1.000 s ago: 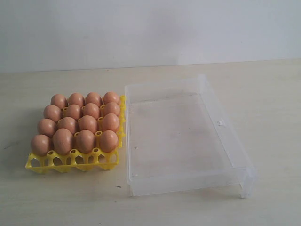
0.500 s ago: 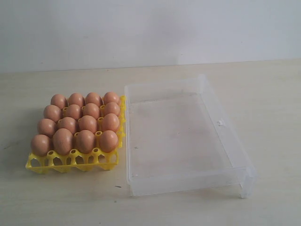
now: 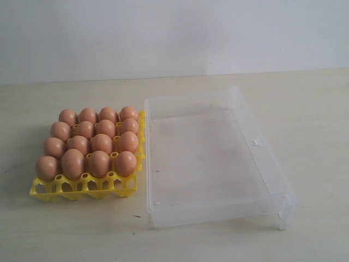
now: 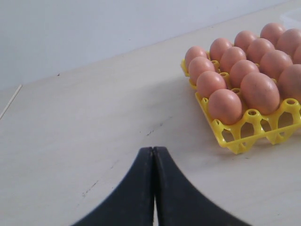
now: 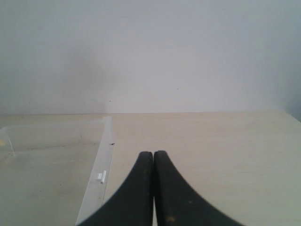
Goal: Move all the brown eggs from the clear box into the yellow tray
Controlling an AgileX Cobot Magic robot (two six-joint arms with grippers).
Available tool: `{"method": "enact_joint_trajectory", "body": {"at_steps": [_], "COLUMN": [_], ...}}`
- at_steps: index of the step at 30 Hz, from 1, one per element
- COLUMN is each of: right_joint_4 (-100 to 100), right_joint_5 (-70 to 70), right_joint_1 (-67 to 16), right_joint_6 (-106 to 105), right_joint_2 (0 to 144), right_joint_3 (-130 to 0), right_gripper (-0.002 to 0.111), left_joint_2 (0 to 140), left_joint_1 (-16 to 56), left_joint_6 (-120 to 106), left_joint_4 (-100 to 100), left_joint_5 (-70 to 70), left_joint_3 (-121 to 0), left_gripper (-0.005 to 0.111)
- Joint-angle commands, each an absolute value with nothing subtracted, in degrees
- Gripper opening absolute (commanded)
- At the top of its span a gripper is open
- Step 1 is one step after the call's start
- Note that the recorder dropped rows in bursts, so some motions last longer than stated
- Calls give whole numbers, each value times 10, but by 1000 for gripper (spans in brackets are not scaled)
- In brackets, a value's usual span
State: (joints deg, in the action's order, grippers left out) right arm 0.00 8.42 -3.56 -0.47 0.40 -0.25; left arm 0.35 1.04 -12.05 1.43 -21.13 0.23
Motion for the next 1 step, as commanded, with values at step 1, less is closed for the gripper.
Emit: {"method": "enact_joint_trajectory", "body": {"at_steps": [1], "right_joint_4": [0], "right_joint_5": [84], "right_joint_1": [-33], "right_joint_6": [-4], "right_joint_2": [0], "right_joint_3": [0], "right_gripper": [0], "left_joint_2": [0], "left_joint_1": [11], "left_joint_6": [-118], "left_joint_4": [14], "left_joint_5": [-207], "left_joint_3": [0], "left_gripper": [0]}}
